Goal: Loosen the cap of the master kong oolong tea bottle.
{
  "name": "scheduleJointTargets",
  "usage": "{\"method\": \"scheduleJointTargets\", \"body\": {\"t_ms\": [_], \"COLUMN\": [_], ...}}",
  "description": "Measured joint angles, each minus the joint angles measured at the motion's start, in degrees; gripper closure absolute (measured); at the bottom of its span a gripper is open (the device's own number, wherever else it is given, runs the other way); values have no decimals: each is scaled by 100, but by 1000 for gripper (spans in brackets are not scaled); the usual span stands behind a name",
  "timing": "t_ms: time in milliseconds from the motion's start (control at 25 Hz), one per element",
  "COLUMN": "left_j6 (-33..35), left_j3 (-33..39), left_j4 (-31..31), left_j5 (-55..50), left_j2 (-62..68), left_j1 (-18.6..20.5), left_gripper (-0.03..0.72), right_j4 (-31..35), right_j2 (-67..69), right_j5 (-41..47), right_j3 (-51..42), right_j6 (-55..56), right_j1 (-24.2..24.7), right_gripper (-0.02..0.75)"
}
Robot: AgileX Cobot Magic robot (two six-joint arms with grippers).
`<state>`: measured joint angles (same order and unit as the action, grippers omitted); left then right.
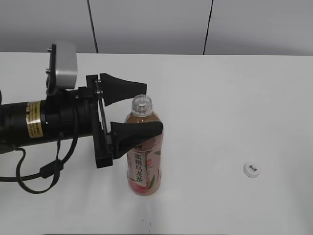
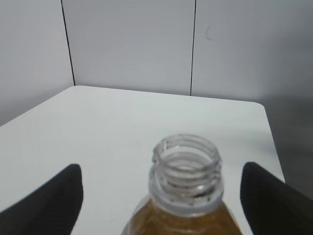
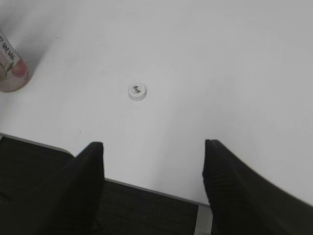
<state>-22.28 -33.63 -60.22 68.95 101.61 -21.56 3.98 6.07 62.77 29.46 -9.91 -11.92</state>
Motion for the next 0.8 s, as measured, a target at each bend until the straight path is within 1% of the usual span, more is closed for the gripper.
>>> {"method": "scheduleJointTargets", "body": {"t_ms": [280, 480, 800], "left_j6": [-75, -419, -953], "left_j3": [0, 0, 0], "left_j4": [208, 445, 477], "left_j5": [4, 4, 16], "left_j2": [-350, -671, -1132], "left_j1": [0, 0, 0], "left_gripper": [95, 95, 95], "right_j4": [0, 0, 0], "right_j2": [0, 0, 0], "right_j5": [6, 6, 6], "right_j3": [0, 0, 0], "right_j6": [0, 0, 0], "right_j1": [0, 0, 0], "right_gripper": [253, 254, 254]}}
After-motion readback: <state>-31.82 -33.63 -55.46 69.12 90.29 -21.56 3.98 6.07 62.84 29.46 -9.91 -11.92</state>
